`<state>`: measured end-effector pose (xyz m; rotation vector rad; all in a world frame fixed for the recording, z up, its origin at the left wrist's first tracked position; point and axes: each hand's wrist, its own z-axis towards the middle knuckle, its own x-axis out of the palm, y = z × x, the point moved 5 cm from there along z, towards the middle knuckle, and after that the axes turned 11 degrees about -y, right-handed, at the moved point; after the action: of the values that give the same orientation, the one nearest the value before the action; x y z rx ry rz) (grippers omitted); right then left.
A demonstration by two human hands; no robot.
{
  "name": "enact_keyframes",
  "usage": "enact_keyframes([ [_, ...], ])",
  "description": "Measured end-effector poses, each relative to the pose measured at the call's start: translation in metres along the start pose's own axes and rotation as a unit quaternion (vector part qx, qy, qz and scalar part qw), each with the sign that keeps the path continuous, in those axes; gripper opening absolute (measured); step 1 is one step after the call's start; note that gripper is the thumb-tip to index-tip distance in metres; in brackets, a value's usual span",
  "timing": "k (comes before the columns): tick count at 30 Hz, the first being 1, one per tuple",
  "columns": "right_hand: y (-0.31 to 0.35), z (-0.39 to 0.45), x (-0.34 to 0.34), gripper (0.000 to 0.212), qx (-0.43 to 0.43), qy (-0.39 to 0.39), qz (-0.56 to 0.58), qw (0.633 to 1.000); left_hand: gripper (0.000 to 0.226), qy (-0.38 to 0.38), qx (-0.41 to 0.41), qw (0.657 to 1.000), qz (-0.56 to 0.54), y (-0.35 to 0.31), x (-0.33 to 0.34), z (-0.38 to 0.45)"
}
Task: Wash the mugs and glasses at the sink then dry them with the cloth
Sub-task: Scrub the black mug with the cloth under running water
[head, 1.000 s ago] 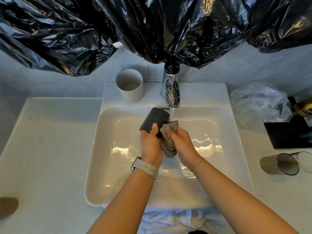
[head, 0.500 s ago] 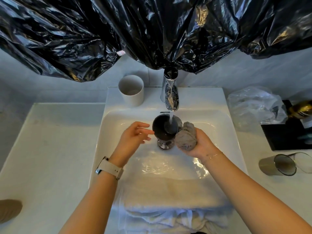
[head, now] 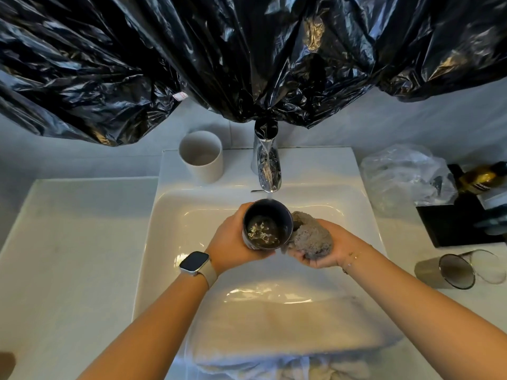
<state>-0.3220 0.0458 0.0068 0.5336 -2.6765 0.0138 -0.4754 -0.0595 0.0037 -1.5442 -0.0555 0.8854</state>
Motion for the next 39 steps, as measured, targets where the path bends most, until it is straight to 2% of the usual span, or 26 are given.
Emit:
enact_keyframes([
  [3,0.009,-0.001,0.004,0.049,-0.031,-0.018,-0.089,0.995,0.095,-0.016,-0.013,1.000,0.006,0.003,-0.001,0.002],
  [7,0.021,-0.006,0.016,0.053,-0.129,0.027,-0.197,0.972,0.093,-0.009,-0.035,0.999,-0.003,0.003,-0.005,0.010],
  [10,0.032,-0.008,0.014,0.065,-0.297,-0.080,-0.305,0.901,0.090,-0.013,-0.057,0.998,-0.032,0.005,-0.010,0.014],
  [11,0.036,-0.009,0.010,0.065,-0.347,-0.115,-0.305,0.879,0.088,-0.006,-0.069,0.997,-0.047,0.006,-0.011,0.014],
  [14,0.041,-0.013,-0.001,0.041,-0.448,-0.130,-0.250,0.848,0.081,0.047,-0.131,0.984,-0.112,0.006,-0.009,0.014],
  [16,0.037,-0.015,0.000,0.024,-0.471,-0.120,-0.283,0.827,0.078,0.084,-0.152,0.975,-0.141,0.004,-0.004,0.013],
  [19,0.030,-0.011,0.004,0.019,-0.487,-0.122,-0.324,0.802,0.071,0.127,-0.180,0.958,-0.186,0.001,0.000,0.010],
  [21,0.022,-0.009,0.008,0.028,-0.469,-0.110,-0.303,0.823,0.071,0.106,-0.211,0.943,-0.233,0.002,0.001,0.004],
  [23,0.012,-0.006,0.012,0.030,-0.451,-0.108,-0.252,0.849,0.072,0.019,-0.272,0.910,-0.311,0.010,0.006,-0.006],
  [24,0.007,-0.003,0.013,0.030,-0.450,-0.116,-0.229,0.855,0.072,-0.021,-0.301,0.879,-0.369,0.014,0.011,-0.012],
  [26,-0.002,0.002,0.018,0.031,-0.445,-0.122,-0.201,0.864,0.072,-0.054,-0.327,0.810,-0.484,0.013,0.025,-0.020],
  [29,-0.012,0.003,0.020,0.028,-0.444,-0.125,-0.237,0.855,0.073,-0.078,-0.372,0.701,-0.604,0.010,0.041,-0.022],
  [30,-0.013,0.001,0.018,0.026,-0.446,-0.123,-0.261,0.847,0.072,-0.097,-0.394,0.678,-0.613,0.013,0.043,-0.023],
  [33,-0.014,-0.013,0.010,0.018,-0.446,-0.115,-0.302,0.835,0.058,-0.133,-0.442,0.672,-0.579,0.024,0.044,-0.023],
  [35,-0.010,-0.022,0.002,0.016,-0.439,-0.118,-0.291,0.842,0.049,-0.147,-0.454,0.674,-0.564,0.026,0.041,-0.022],
  [37,-0.002,-0.034,-0.003,0.031,-0.433,-0.104,-0.225,0.867,0.049,-0.144,-0.464,0.682,-0.547,0.026,0.036,-0.020],
  [39,0.010,-0.047,-0.003,0.046,-0.446,-0.085,-0.174,0.874,0.053,-0.130,-0.466,0.697,-0.529,0.025,0.031,-0.018],
])
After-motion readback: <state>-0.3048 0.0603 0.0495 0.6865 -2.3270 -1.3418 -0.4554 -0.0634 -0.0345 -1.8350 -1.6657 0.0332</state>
